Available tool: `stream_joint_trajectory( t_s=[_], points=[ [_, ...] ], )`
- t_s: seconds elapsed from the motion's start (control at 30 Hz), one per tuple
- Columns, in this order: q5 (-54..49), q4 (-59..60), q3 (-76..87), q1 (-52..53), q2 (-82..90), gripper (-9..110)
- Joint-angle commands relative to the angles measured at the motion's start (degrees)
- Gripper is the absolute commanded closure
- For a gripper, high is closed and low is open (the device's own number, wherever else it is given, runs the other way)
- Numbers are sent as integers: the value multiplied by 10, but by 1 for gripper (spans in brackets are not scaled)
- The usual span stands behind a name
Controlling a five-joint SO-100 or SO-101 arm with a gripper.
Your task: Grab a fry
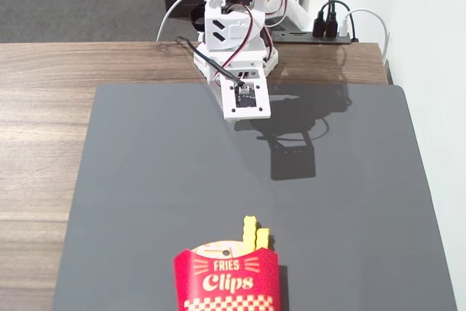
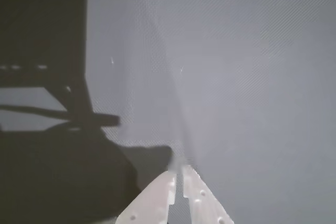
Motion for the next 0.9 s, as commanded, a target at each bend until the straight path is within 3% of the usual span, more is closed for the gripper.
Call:
stream_joint_trajectory(
  t_s=[0.0,0.33,0.87],
  points=[
    [3,-1,-61,6,-35,97],
    [12,-78,-175,24,-214,81],
    [86,-209,-368,9,-522,81]
  ],
)
